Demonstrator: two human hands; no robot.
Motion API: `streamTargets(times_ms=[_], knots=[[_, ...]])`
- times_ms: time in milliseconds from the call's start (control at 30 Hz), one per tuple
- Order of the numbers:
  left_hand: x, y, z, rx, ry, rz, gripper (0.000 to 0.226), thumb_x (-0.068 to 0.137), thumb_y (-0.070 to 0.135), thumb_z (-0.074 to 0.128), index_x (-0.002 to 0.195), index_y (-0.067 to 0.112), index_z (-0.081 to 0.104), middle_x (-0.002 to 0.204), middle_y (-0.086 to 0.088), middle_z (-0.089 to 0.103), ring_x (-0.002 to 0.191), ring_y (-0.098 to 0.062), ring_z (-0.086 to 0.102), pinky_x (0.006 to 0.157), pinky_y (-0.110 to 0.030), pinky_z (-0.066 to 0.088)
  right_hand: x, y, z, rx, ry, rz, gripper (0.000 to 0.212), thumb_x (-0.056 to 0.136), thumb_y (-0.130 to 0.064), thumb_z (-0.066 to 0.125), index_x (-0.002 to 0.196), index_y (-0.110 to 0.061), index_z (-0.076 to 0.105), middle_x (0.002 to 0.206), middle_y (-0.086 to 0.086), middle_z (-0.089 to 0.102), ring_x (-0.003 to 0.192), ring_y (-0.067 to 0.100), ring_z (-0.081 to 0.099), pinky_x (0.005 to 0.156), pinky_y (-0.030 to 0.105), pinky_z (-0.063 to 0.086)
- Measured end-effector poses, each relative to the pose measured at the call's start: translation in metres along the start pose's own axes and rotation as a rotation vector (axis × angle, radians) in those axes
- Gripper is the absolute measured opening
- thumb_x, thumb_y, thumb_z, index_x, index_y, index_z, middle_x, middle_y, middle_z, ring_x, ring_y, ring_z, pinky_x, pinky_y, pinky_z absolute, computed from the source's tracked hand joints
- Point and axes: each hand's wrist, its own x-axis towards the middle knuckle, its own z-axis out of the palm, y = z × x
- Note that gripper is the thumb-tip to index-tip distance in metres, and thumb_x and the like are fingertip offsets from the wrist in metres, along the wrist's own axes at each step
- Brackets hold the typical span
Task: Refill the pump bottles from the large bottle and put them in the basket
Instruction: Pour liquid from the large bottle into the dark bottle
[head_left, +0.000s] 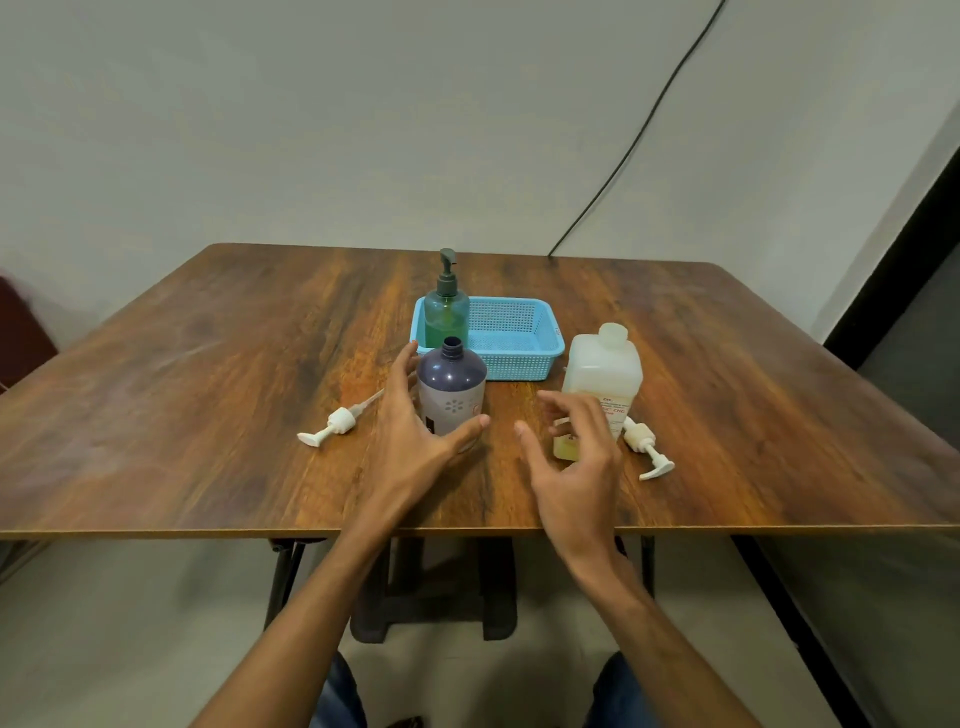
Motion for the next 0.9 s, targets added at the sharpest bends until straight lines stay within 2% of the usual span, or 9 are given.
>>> streamTargets(times_ms=[100,233,300,367,500,633,733,833,900], knots=[[0.004,0.003,0.012,-0.007,0.041,0.010,0.112,0.064,0.044,0.091,0.154,0.022,0.027,0.152,0.002,0.044,0.135,-0.012,0.047,0.110,-0.028,0.044,0.009,0.002,-0.010,-0.061,0.215,-0.021,0.036,0.084,-0.022,0.081,0.109,-0.017,0.056,0.108,-0.005,0.052,0.101,0.011,0.055,0.080,0.026,0.054],[0.009,0.001,0.024,0.000,0.112,0.042,0.096,0.068,0.030,0.092,0.147,0.021,0.038,0.143,0.003,0.051,0.128,-0.012,0.053,0.108,-0.039,0.049,0.024,0.023,-0.019,-0.074,0.357,0.127,0.076,0.069,-0.042,0.090,0.122,-0.014,0.044,0.121,-0.001,0.043,0.115,0.016,0.047,0.083,0.037,0.055],[0.009,0.002,0.032,-0.019,0.105,0.052,0.095,0.067,0.031,0.093,0.145,0.022,0.040,0.140,0.006,0.052,0.125,-0.006,0.053,0.107,-0.033,0.050,0.031,0.036,-0.022,-0.062,0.283,0.198,0.098,0.062,-0.049,0.092,0.136,-0.020,0.036,0.133,-0.002,0.038,0.128,0.016,0.041,0.093,0.047,0.054],[0.010,0.004,0.040,-0.035,0.107,0.055,0.094,0.066,0.032,0.093,0.144,0.022,0.041,0.137,0.011,0.052,0.123,-0.002,0.054,0.106,-0.028,0.050,0.037,0.044,-0.024,0.015,0.148,0.281,0.109,0.061,-0.043,0.094,0.145,-0.025,0.029,0.141,-0.001,0.038,0.132,0.016,0.041,0.097,0.042,0.055],[0.014,-0.001,0.051,-0.062,0.116,0.069,0.092,0.065,0.035,0.094,0.142,0.022,0.044,0.136,0.008,0.057,0.124,-0.005,0.056,0.105,-0.035,0.053,0.048,0.048,-0.030,0.148,-0.091,0.351,0.096,0.066,-0.030,0.093,0.145,-0.025,0.037,0.130,-0.003,0.058,0.115,0.011,0.061,0.084,0.028,0.061],[0.016,-0.007,0.057,-0.093,0.124,0.092,0.092,0.067,0.034,0.093,0.145,0.022,0.045,0.139,0.004,0.057,0.126,-0.008,0.057,0.104,-0.037,0.053,0.058,0.048,-0.034,0.160,-0.135,0.339,0.090,0.065,-0.024,0.093,0.140,-0.025,0.043,0.119,-0.012,0.060,0.103,0.004,0.062,0.070,0.009,0.054],[0.016,-0.008,0.057,-0.117,0.154,0.111,0.093,0.069,0.037,0.090,0.148,0.020,0.044,0.144,0.003,0.055,0.128,-0.008,0.056,0.105,-0.036,0.053,0.063,0.046,-0.036,0.083,-0.160,0.278,0.096,0.061,-0.027,0.096,0.143,-0.023,0.045,0.124,-0.007,0.060,0.104,0.006,0.063,0.070,0.013,0.056],[0.017,-0.008,0.056,-0.138,0.203,0.132,0.093,0.069,0.044,0.086,0.149,0.021,0.044,0.145,0.003,0.055,0.128,-0.010,0.056,0.105,-0.040,0.053,0.072,0.043,-0.038,0.016,-0.193,0.219,0.096,0.061,-0.018,0.096,0.143,-0.017,0.046,0.126,-0.003,0.058,0.099,0.000,0.060,0.065,0.009,0.053],[0.019,-0.010,0.054,-0.128,0.247,0.135,0.092,0.070,0.047,0.085,0.149,0.024,0.045,0.144,0.004,0.055,0.127,-0.013,0.057,0.103,-0.044,0.054,0.080,0.041,-0.038,-0.060,-0.212,0.157,0.098,0.057,-0.022,0.098,0.142,-0.019,0.048,0.126,-0.004,0.059,0.102,0.005,0.062,0.067,0.013,0.056]])
